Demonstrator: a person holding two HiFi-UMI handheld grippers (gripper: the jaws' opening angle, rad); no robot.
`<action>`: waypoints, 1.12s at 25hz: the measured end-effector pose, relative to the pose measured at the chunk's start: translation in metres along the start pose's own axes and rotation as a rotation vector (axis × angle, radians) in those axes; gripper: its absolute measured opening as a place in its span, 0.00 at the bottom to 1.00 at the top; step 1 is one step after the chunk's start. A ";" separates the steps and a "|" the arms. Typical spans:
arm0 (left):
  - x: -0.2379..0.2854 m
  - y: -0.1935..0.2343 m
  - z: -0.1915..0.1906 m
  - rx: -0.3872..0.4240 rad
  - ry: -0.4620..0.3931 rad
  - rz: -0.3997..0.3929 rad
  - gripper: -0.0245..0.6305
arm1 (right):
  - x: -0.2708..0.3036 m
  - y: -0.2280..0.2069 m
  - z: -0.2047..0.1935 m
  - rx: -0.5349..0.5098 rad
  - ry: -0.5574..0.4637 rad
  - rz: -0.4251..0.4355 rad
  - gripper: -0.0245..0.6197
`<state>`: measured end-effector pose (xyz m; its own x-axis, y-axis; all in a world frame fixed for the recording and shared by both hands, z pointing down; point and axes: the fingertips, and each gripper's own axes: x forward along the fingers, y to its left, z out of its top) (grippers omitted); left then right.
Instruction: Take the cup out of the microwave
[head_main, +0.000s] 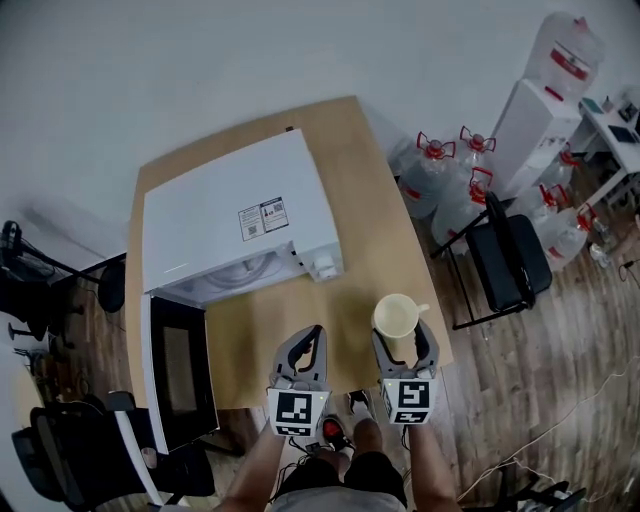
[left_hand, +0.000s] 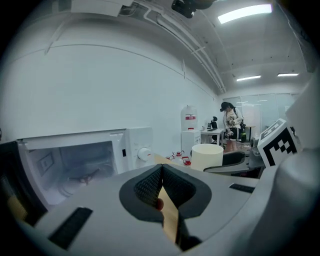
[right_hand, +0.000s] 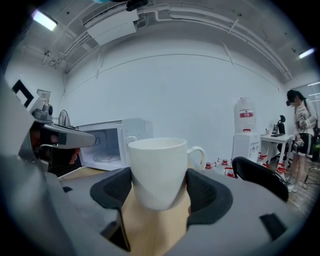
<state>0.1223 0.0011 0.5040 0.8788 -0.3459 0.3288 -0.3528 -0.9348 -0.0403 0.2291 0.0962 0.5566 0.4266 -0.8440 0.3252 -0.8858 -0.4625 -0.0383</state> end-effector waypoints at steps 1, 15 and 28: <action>0.005 -0.004 -0.002 0.002 0.004 -0.013 0.07 | 0.000 -0.005 -0.005 0.003 0.006 -0.011 0.58; 0.053 -0.043 -0.043 0.027 0.081 -0.134 0.07 | 0.002 -0.043 -0.065 0.057 0.061 -0.098 0.58; 0.062 -0.060 -0.071 0.030 0.126 -0.167 0.07 | 0.001 -0.055 -0.096 0.079 0.079 -0.120 0.58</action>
<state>0.1747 0.0416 0.5941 0.8762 -0.1750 0.4490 -0.1943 -0.9809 -0.0031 0.2610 0.1472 0.6493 0.5101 -0.7589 0.4049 -0.8109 -0.5812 -0.0678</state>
